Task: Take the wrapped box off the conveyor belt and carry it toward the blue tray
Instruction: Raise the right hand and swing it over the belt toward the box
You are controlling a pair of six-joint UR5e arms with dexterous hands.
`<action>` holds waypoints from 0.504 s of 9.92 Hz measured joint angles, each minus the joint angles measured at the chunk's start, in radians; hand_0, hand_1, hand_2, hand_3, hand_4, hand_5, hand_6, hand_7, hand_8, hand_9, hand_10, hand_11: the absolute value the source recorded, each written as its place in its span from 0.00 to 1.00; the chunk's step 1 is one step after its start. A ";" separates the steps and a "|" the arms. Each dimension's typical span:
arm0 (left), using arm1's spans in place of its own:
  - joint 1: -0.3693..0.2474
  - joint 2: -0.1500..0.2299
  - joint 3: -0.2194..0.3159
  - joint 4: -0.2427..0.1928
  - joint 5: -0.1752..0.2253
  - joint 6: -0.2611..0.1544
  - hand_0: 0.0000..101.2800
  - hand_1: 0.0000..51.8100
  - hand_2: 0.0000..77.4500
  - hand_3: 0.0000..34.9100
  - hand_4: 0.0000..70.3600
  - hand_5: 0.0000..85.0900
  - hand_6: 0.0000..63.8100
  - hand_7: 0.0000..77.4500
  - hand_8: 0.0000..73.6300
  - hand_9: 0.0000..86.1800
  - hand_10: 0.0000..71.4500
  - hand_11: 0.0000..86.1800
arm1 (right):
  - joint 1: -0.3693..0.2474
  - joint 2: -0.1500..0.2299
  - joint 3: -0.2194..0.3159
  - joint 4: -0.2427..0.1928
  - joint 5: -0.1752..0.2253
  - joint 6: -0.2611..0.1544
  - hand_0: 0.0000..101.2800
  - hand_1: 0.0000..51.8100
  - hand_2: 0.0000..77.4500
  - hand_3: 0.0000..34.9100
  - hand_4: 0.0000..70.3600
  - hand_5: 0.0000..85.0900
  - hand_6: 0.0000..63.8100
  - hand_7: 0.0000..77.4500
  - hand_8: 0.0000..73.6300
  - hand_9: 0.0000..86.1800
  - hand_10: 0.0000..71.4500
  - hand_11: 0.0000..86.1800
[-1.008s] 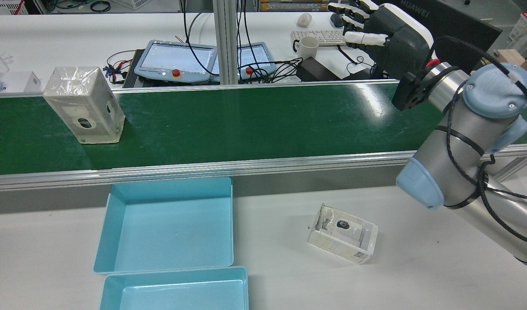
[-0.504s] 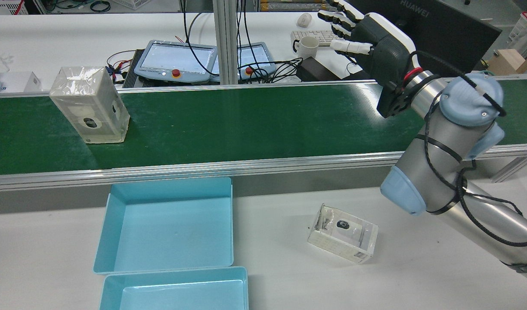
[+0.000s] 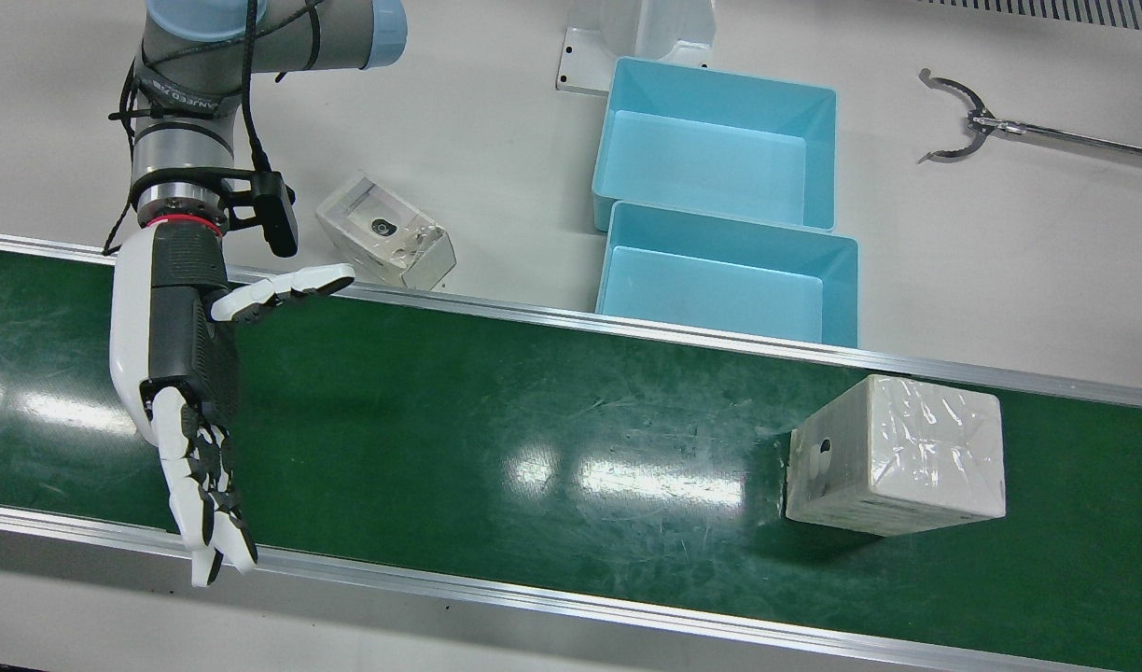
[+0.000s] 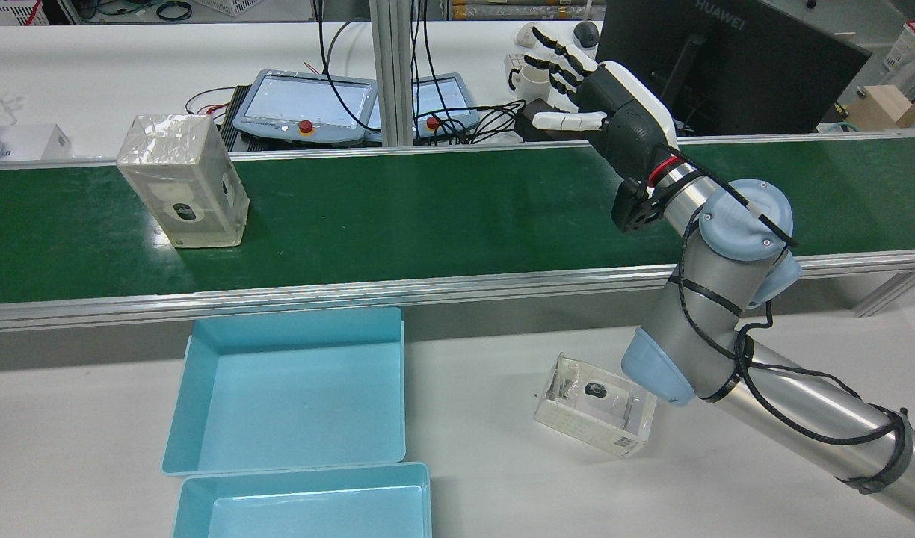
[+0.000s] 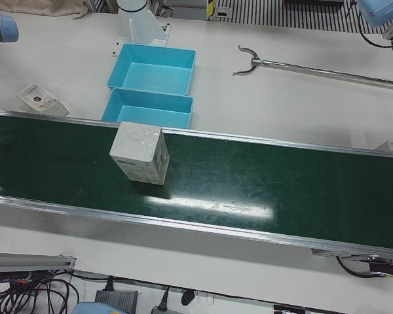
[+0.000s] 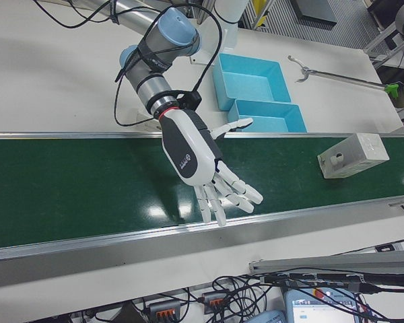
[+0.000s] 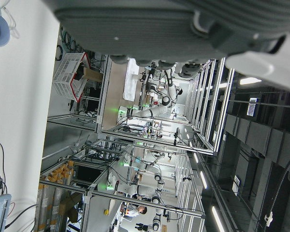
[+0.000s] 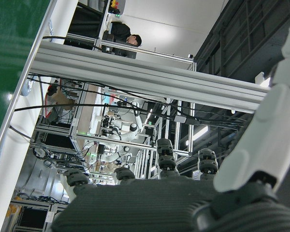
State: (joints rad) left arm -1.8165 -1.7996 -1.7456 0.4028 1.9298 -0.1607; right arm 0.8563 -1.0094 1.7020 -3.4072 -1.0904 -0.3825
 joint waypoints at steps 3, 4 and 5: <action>0.000 0.000 0.000 0.000 0.000 0.000 0.00 0.00 0.01 0.00 0.00 0.01 0.00 0.01 0.00 0.01 0.00 0.00 | -0.026 0.025 -0.032 0.091 0.035 -0.003 0.36 0.14 0.13 0.86 0.06 0.08 0.00 0.15 0.00 0.02 0.04 0.04; 0.000 0.000 0.000 0.000 0.000 0.000 0.00 0.00 0.01 0.00 0.00 0.01 0.00 0.01 0.01 0.01 0.01 0.00 | -0.039 0.035 -0.034 0.095 0.052 -0.008 0.35 0.12 0.13 0.86 0.09 0.09 0.00 0.16 0.00 0.02 0.01 0.03; 0.000 0.000 0.000 0.000 0.000 0.000 0.00 0.00 0.01 0.00 0.00 0.01 0.00 0.01 0.01 0.01 0.01 0.00 | -0.055 0.048 -0.034 0.095 0.062 -0.014 0.35 0.12 0.13 0.86 0.11 0.09 0.00 0.16 0.00 0.02 0.01 0.03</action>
State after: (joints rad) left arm -1.8165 -1.7996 -1.7456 0.4028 1.9298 -0.1607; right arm 0.8009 -0.9613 1.6678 -3.3121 -1.0285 -0.3961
